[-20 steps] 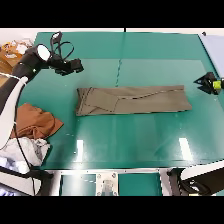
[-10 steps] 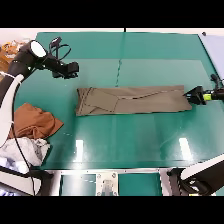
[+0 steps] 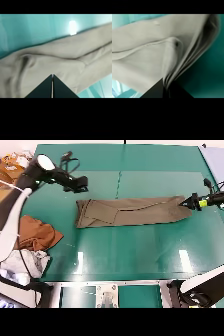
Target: Fold the shirts.
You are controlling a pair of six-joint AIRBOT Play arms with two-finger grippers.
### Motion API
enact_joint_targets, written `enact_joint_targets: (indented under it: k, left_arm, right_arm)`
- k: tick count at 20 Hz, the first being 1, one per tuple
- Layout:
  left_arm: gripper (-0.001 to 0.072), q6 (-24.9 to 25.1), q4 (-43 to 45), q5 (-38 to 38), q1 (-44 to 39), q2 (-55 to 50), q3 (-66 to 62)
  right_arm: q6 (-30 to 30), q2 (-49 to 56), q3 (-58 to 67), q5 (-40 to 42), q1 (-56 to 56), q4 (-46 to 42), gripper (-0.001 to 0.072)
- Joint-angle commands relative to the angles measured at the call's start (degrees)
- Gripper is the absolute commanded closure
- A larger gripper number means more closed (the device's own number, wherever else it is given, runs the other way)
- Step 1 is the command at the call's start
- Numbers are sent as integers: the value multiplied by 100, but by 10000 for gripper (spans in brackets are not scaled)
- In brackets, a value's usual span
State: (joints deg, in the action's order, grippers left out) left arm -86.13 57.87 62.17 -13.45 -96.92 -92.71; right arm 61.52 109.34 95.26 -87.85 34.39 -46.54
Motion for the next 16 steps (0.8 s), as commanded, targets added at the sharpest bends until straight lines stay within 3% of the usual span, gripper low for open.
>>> enact_joint_targets:
  k: [1, 5, 9, 16]
  left_arm:
    - [681, 254, -232, -761, -1019, -378, 15]
    - [681, 269, -1174, -2367, -2245, -1200, 13]
    - [680, 269, -2100, -3362, -2793, -1735, 7]
    - [680, 352, -2365, -3274, -2830, -1888, -42]
  right_arm:
    - [326, -863, 61, -345, -149, 151, 699]
    - [562, -2024, 111, -706, -479, 909, 698]
    - [599, -2599, 109, -713, -903, 1307, 698]
    - [597, -2573, 105, -614, -1261, 1296, 698]
